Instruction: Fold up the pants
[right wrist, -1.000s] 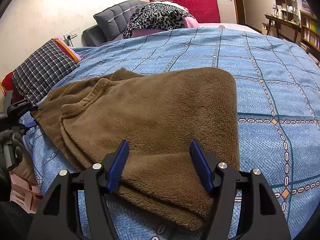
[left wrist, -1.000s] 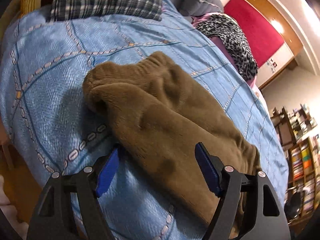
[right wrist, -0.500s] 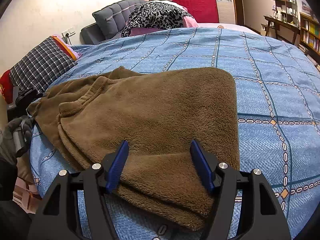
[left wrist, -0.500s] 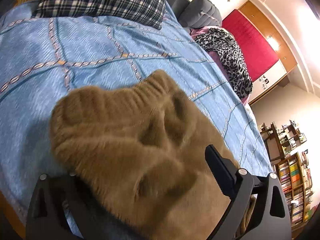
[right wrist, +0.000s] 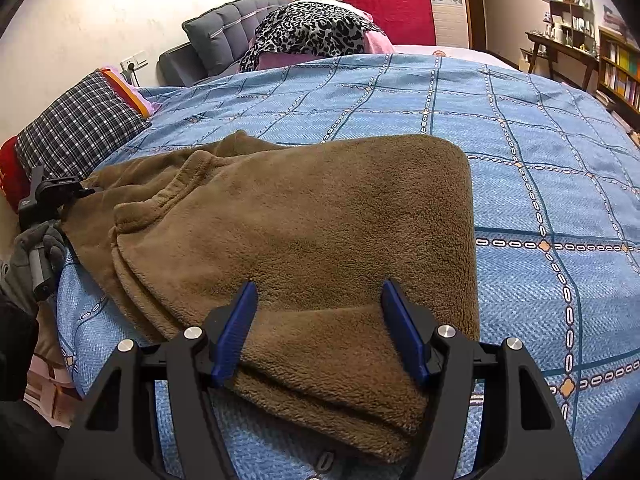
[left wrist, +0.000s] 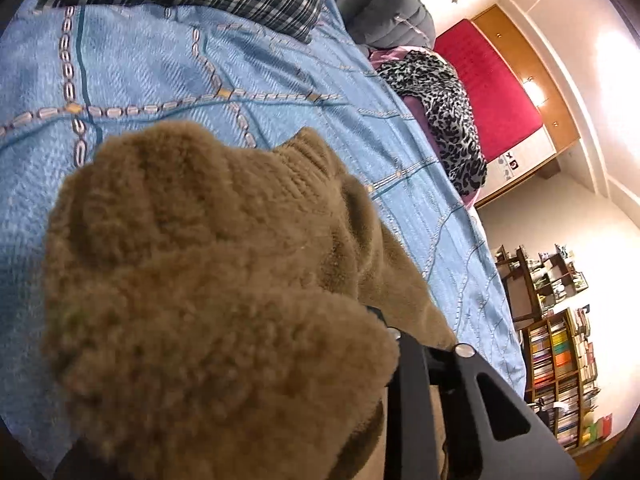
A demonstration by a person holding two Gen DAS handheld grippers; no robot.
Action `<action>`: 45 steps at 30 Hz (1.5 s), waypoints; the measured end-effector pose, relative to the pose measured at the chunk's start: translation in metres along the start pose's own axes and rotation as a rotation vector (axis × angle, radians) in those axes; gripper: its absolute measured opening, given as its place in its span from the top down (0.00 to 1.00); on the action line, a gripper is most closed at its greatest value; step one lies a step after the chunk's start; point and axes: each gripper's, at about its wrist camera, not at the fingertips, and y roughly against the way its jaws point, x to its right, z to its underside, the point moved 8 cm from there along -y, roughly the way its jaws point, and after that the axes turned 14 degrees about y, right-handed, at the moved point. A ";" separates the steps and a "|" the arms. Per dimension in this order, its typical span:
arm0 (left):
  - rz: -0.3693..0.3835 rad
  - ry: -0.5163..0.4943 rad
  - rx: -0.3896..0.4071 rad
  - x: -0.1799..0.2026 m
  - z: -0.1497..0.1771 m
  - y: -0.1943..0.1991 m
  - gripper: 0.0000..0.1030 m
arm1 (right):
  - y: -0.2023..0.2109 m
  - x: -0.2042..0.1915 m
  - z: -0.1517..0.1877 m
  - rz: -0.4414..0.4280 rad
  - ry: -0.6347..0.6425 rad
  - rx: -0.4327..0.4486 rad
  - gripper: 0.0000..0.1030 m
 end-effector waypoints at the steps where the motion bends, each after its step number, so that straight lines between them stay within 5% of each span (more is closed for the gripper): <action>1: -0.001 -0.019 0.012 0.006 0.001 0.005 0.79 | 0.000 0.000 0.000 0.000 0.000 0.000 0.36; 12: 0.082 -0.374 0.129 0.129 0.055 0.062 0.80 | 0.009 0.002 -0.009 -0.023 -0.037 0.049 0.36; 17: 0.171 -0.543 0.043 0.187 0.126 0.070 0.80 | 0.019 0.005 -0.015 -0.034 -0.057 0.094 0.36; 21: 0.171 -0.693 0.034 0.216 0.181 0.066 0.81 | 0.028 0.009 -0.017 -0.039 -0.080 0.127 0.36; 37: 0.076 -1.090 -0.035 0.238 0.346 0.012 0.79 | 0.039 0.038 -0.005 -0.073 -0.222 0.172 0.35; 41: 0.112 -1.130 -0.104 0.235 0.370 0.008 0.54 | 0.041 0.042 -0.004 -0.066 -0.236 0.178 0.35; 45: 0.153 -1.148 -0.184 0.233 0.386 0.011 0.47 | 0.041 0.046 -0.001 -0.067 -0.256 0.178 0.35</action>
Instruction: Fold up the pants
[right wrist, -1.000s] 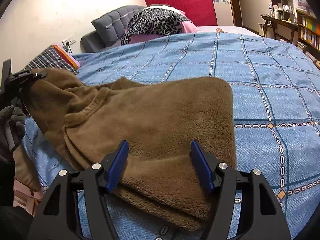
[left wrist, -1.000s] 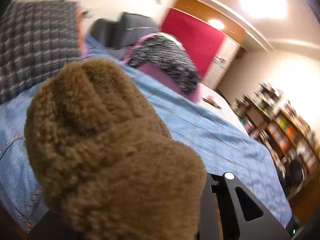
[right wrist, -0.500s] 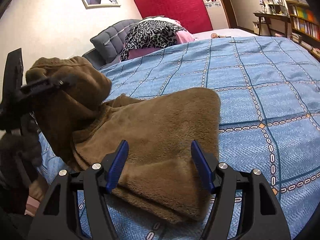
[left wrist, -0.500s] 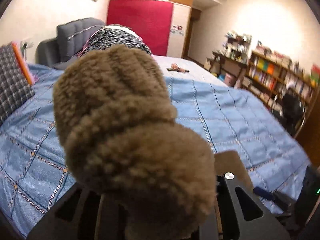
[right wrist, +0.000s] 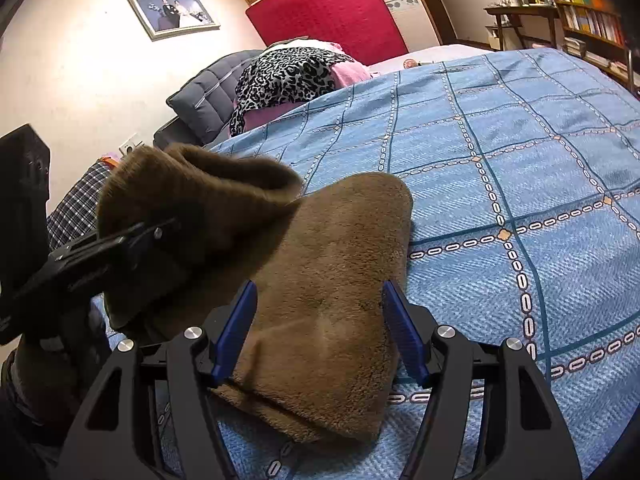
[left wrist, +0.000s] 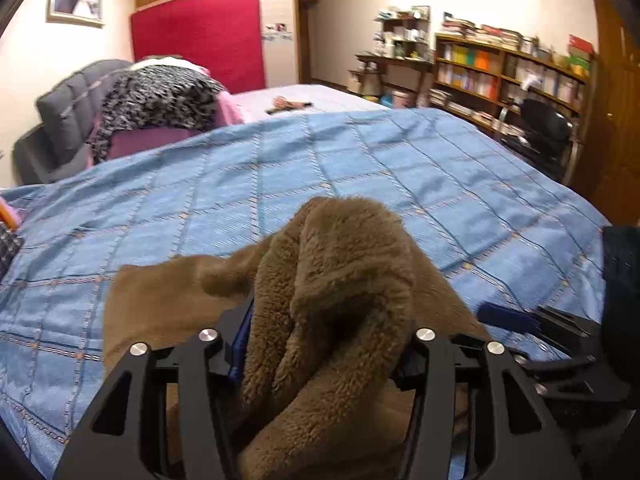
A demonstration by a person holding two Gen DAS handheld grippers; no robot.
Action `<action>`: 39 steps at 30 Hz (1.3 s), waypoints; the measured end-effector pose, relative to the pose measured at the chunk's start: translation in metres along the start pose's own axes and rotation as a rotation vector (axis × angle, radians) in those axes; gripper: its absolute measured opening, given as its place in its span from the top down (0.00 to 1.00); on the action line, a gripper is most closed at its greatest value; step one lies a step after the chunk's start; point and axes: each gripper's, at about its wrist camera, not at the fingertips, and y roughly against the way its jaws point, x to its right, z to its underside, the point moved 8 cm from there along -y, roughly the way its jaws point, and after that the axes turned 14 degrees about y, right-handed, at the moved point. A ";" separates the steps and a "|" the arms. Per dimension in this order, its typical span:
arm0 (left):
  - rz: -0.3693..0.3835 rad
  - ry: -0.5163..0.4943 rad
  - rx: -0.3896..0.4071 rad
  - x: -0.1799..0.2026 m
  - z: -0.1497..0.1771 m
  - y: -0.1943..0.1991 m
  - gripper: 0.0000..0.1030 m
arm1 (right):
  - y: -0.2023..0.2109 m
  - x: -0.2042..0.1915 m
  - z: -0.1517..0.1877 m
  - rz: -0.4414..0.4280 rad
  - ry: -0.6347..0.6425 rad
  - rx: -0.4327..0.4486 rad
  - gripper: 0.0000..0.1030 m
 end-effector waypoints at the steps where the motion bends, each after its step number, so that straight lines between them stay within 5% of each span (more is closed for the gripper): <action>1: 0.030 0.013 -0.012 0.002 0.002 0.000 0.44 | 0.001 0.000 0.000 0.001 -0.003 0.001 0.35; 7: 0.205 0.056 -0.056 0.010 0.003 0.029 0.31 | 0.003 0.002 -0.003 -0.002 -0.015 0.011 0.36; 10: 0.233 0.051 -0.045 0.010 0.003 0.045 0.31 | 0.003 0.002 -0.006 -0.027 -0.037 0.011 0.36; 20: 0.150 0.201 -0.028 -0.057 0.001 0.057 0.31 | 0.002 -0.013 -0.028 -0.212 -0.144 0.018 0.35; 26: 0.147 0.196 -0.045 -0.062 0.012 0.057 0.31 | -0.019 -0.032 -0.047 -0.281 -0.149 -0.022 0.37; 29: 0.149 0.194 -0.042 -0.064 0.014 0.058 0.30 | -0.033 -0.047 -0.049 -0.288 -0.102 -0.052 0.47; 31: 0.145 0.205 -0.038 -0.069 0.013 0.058 0.30 | -0.041 -0.055 -0.049 -0.296 -0.077 -0.078 0.66; 36: 0.132 0.237 -0.018 -0.083 0.007 0.060 0.30 | -0.018 -0.066 -0.062 -0.312 -0.015 -0.029 0.83; 39: 0.131 0.262 -0.003 -0.093 0.001 0.062 0.30 | 0.007 -0.073 -0.063 -0.352 -0.001 -0.018 0.83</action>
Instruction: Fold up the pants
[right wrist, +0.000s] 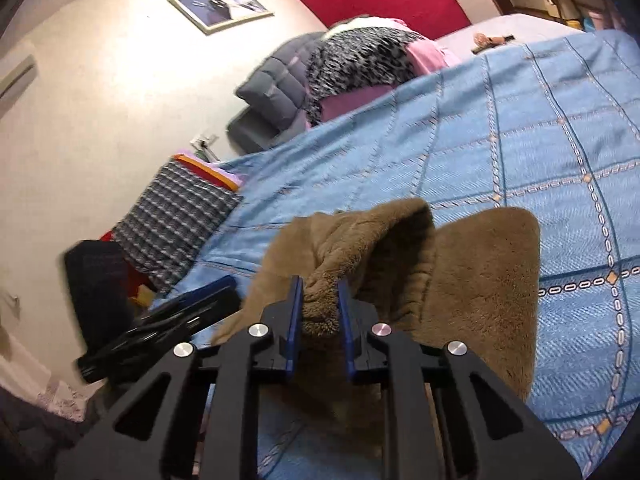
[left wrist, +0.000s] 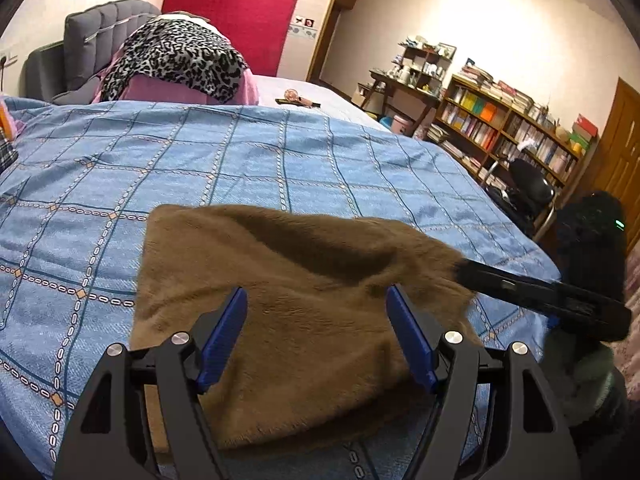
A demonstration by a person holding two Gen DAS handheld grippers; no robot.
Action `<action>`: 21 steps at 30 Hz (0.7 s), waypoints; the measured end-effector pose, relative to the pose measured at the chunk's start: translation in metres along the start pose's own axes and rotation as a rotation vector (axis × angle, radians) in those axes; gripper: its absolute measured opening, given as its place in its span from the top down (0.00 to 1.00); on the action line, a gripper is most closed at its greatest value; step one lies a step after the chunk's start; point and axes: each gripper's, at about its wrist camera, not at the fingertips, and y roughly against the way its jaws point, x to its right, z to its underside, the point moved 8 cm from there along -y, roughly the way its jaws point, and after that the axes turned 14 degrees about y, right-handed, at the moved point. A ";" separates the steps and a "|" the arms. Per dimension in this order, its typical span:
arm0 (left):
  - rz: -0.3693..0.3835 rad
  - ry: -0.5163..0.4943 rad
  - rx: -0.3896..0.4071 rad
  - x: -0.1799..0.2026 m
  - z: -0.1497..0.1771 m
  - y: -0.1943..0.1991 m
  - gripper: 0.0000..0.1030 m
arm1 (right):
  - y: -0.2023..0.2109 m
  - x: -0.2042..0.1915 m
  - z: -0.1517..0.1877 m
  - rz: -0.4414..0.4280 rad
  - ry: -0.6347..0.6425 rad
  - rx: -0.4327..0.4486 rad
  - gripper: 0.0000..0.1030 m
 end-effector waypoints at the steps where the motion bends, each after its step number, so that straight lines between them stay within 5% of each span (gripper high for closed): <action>1: 0.003 0.007 0.004 -0.002 -0.002 0.001 0.30 | 0.003 -0.002 0.003 -0.005 0.003 -0.010 0.83; 6: 0.017 0.010 -0.011 -0.001 0.002 -0.006 0.29 | -0.005 0.007 0.045 0.070 -0.012 -0.136 0.84; 9: 0.012 -0.027 -0.065 0.004 0.018 -0.020 0.29 | -0.008 0.021 0.056 0.073 -0.088 -0.141 0.81; 11: -0.008 -0.052 -0.108 0.003 0.031 -0.030 0.29 | -0.005 0.026 0.052 0.069 -0.126 -0.114 0.68; 13: -0.019 -0.056 -0.133 0.002 0.042 -0.035 0.29 | 0.000 0.035 0.045 0.101 -0.175 -0.081 0.25; 21: -0.027 -0.103 -0.132 -0.001 0.062 -0.034 0.28 | -0.025 0.067 0.036 0.023 -0.377 -0.107 0.23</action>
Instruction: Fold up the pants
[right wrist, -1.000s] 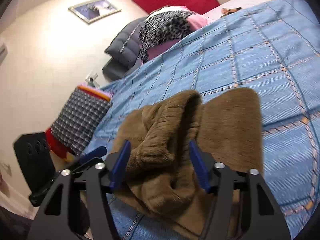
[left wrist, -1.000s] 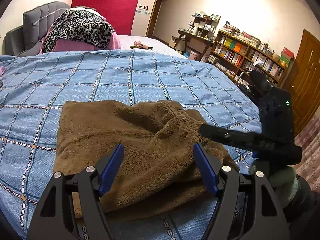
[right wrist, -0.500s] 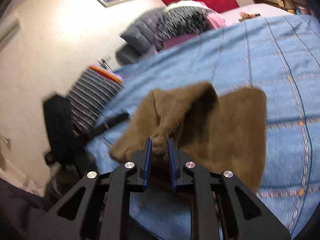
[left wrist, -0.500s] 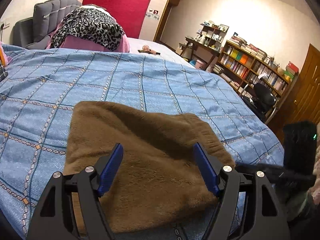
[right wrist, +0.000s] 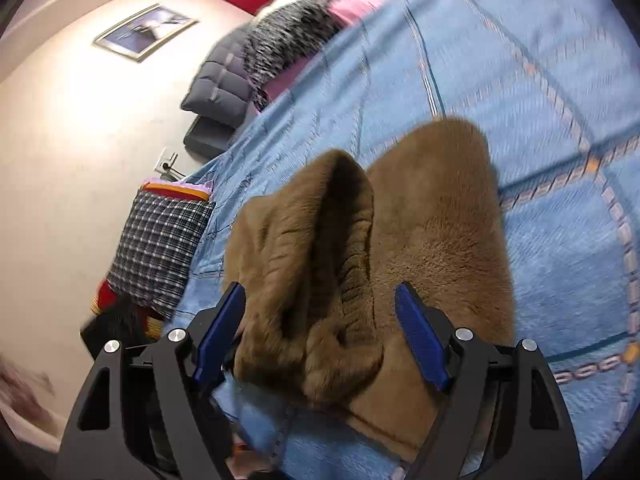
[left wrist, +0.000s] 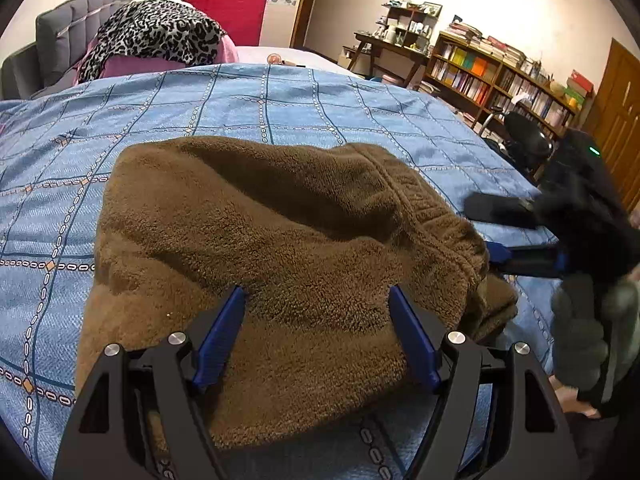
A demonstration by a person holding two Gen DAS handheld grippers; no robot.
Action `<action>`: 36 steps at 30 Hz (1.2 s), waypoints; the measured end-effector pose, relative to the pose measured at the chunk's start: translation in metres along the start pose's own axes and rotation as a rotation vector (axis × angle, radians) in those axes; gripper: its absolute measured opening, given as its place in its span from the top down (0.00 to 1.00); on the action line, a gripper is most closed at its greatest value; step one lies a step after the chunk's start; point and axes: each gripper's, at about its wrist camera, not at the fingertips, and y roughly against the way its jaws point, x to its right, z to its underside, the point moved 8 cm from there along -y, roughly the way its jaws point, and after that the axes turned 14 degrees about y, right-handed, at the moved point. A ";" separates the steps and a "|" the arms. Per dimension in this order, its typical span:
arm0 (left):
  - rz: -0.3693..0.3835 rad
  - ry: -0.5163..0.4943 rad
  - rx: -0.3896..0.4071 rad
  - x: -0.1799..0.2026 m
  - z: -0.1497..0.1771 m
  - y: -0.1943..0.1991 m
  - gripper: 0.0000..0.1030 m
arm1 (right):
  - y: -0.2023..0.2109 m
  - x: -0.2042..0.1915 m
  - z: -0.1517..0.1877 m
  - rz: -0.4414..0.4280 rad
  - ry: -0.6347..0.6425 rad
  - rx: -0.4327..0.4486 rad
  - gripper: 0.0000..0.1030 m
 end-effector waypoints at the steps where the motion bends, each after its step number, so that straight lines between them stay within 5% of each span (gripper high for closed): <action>1: -0.001 -0.006 0.001 -0.001 0.002 0.000 0.28 | -0.006 0.002 -0.003 0.004 0.003 -0.010 0.23; 15: 0.034 0.030 0.000 -0.008 0.000 0.005 0.28 | -0.039 -0.019 -0.002 0.053 0.122 -0.096 0.35; 19: 0.033 0.034 0.004 -0.008 0.000 0.006 0.28 | -0.046 -0.020 -0.003 0.088 0.136 -0.106 0.55; 25: 0.044 0.059 0.006 -0.008 -0.007 0.012 0.28 | -0.032 -0.041 -0.010 0.099 0.220 -0.048 0.77; 36: 0.093 0.043 0.066 0.015 -0.037 0.030 0.28 | 0.052 -0.047 -0.045 0.123 0.271 0.133 0.79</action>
